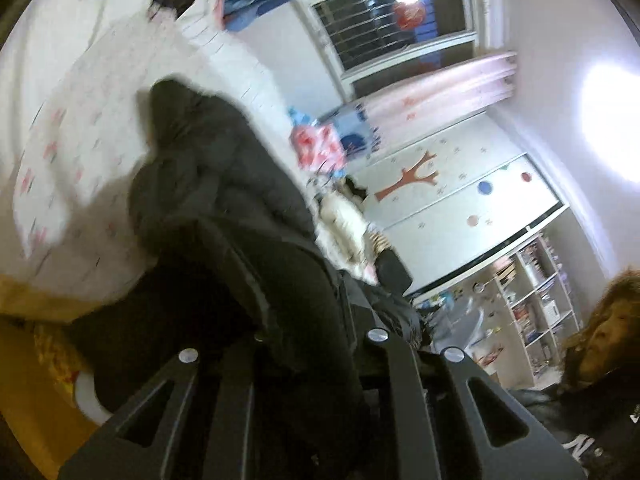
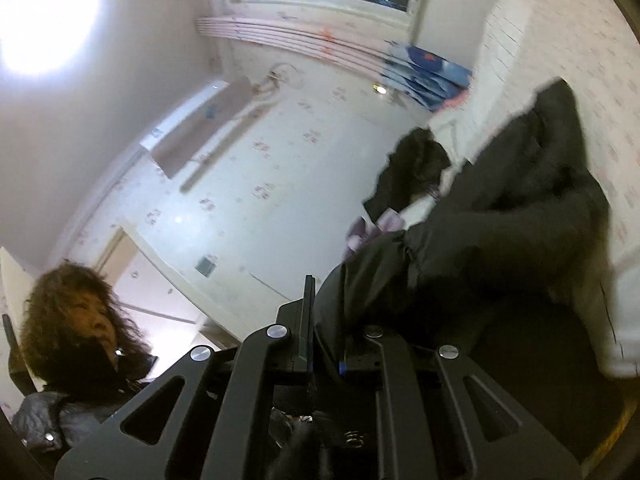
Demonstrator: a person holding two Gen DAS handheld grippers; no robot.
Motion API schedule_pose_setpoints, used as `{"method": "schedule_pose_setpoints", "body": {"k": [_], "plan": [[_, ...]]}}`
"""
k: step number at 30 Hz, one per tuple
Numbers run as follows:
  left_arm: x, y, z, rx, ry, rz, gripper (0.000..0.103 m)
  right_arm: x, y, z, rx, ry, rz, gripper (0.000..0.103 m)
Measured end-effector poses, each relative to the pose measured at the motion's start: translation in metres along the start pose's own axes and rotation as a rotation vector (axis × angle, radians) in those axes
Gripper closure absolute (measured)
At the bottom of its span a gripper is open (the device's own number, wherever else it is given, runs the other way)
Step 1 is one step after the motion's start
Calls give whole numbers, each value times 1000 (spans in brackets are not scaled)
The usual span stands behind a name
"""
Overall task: Fold large clothes
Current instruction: 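Carry the folded jacket with both grippers and lay it on the bed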
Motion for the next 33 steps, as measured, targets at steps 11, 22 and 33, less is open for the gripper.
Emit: {"method": "schedule_pose_setpoints", "body": {"k": [11, 22, 33], "plan": [[-68, -181, -21, -48, 22, 212, 89, -88, -174, 25, -17, 35, 132, 95], [-157, -277, -215, 152, -270, 320, 89, -197, -257, 216, -285, 479, 133, 94], [-167, -296, -243, 385, -350, 222, 40, -207, -274, 227, -361, 532, 132, 26]]}}
Point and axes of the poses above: each gripper's, at about its wrist camera, not at the fingertips, and x roughly against the way its jaws point, z to its right, y to its underside, the point moved 2 cm from there along -x, roughly the way its jaws point, and after that the axes turned 15 degrees about y, right-handed, at the moved point
